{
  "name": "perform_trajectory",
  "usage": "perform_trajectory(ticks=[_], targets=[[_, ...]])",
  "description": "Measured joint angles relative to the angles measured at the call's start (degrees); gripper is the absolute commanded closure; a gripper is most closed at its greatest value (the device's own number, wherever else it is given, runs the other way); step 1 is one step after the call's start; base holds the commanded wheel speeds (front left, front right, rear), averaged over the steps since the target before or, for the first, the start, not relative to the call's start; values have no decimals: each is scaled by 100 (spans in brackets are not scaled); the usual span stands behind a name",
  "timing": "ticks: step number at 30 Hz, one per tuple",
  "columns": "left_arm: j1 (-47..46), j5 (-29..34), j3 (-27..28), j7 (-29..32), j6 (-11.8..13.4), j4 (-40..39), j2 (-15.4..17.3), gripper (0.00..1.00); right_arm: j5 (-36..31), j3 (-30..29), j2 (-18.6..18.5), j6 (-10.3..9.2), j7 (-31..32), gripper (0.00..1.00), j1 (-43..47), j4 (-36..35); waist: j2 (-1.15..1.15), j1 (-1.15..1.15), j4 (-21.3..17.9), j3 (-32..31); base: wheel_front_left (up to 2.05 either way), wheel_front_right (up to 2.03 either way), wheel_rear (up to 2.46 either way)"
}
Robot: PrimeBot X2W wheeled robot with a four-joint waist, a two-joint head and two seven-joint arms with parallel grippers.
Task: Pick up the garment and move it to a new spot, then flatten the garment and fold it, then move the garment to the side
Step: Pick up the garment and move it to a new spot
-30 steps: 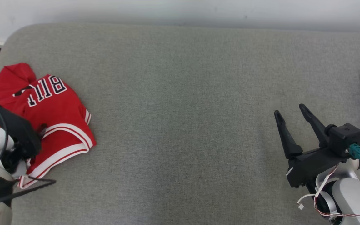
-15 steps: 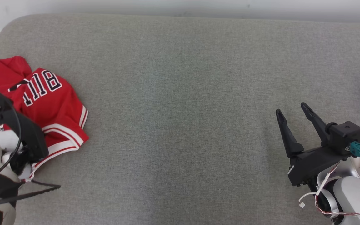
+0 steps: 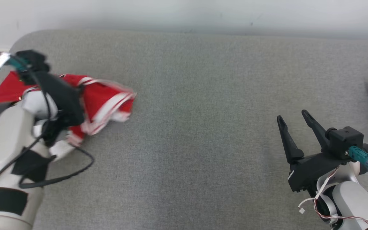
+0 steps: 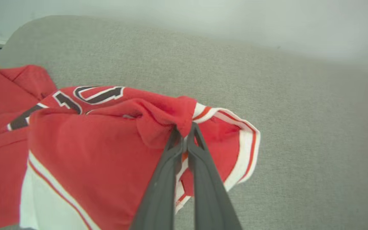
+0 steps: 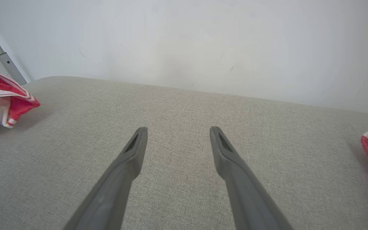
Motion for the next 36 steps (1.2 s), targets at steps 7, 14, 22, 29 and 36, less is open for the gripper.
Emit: perform_trajectory(ticks=[7, 14, 22, 29, 36], targets=[[19, -716, -776, -70, 1, -864, -131, 100, 148, -3, 136, 15, -137, 0, 33, 178, -1, 0, -140, -271, 0, 0, 0], [396, -1585, -1535, 32, 1, -1794, -188, 100, 246, -11, 242, 23, -279, 0, 168, 370, -1, -1, -482, -486, 0, 0, 0], [816, -2191, -2012, 80, 1, -2402, -467, 100, 258, 26, 339, 75, -382, 0, 247, 457, -1, -1, -902, -627, 0, 0, 0], [945, -2469, -2130, -132, 1, -2481, -922, 100, 260, 46, 368, 116, -447, 0, 251, 485, -1, -1, -1327, -664, 0, 0, 0], [1372, -2462, -2287, -446, 2, -1945, -1034, 100, 293, 81, 412, 144, -520, 0, 256, 487, -1, 0, -1721, -607, 0, 0, 0]])
